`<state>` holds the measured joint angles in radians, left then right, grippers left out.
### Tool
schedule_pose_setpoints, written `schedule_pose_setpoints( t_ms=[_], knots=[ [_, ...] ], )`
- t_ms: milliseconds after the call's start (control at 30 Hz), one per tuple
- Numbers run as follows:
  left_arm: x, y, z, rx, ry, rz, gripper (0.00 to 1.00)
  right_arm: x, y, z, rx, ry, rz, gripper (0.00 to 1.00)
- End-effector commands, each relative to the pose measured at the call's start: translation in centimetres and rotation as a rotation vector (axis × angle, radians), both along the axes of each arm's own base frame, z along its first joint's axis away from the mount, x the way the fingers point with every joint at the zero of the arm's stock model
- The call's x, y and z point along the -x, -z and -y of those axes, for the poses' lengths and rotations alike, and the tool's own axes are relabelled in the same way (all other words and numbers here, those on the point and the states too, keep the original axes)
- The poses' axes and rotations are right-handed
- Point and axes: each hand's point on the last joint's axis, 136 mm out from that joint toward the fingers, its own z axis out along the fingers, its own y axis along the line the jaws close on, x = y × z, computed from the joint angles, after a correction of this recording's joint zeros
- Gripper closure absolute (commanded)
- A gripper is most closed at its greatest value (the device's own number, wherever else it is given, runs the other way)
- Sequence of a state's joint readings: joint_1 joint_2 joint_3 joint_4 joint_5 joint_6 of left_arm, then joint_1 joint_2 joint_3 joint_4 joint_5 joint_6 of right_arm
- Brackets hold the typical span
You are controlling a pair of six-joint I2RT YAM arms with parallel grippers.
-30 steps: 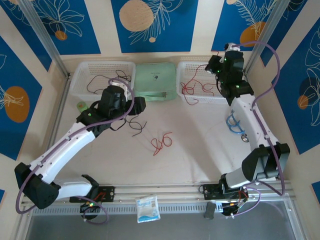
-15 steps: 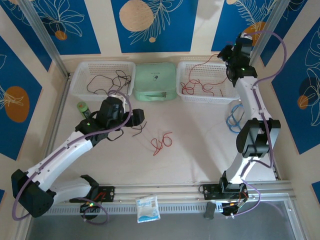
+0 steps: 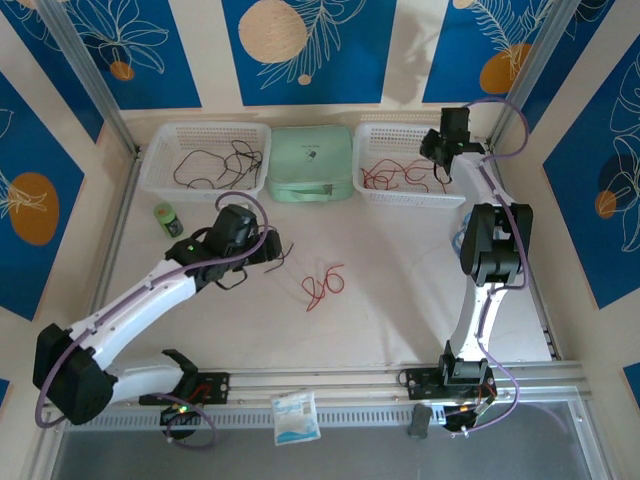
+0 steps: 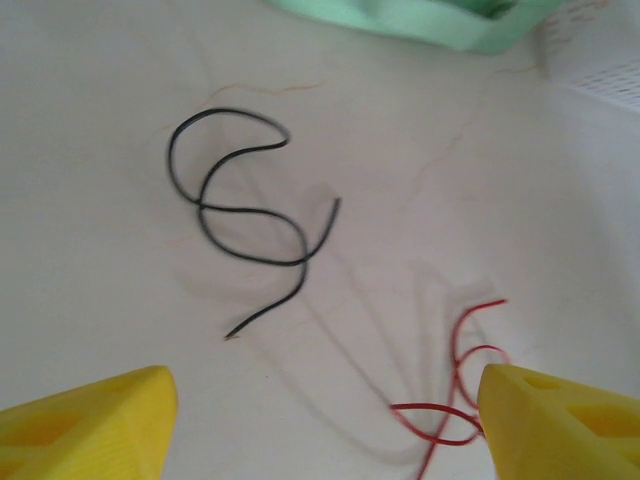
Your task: Untangle the cables
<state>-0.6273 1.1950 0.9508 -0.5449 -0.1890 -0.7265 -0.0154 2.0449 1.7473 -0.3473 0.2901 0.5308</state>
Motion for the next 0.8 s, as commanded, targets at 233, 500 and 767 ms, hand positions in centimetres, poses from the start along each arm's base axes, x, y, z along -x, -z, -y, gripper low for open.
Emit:
schedule_pose_setpoints(
  t_ms=[233,500,767],
  knots=[
    [-4.5,3.9,-4.1,-0.072,-0.147,-0.074,0.34,4.0,0.3,-1.5,-0.075,-0.066,-0.120,0.22],
    [-9.3,7.8,-2.3,0.020,-0.089,-0.092,0.50,9.2,-2.6,-3.0,-0.085,-0.126,-0.075,0.19],
    [-8.9,8.8,-0.3,0.154,-0.086,-0.108,0.57,14.6,-5.7,-6.0,-0.074,-0.224,0.001,0.23]
  ],
)
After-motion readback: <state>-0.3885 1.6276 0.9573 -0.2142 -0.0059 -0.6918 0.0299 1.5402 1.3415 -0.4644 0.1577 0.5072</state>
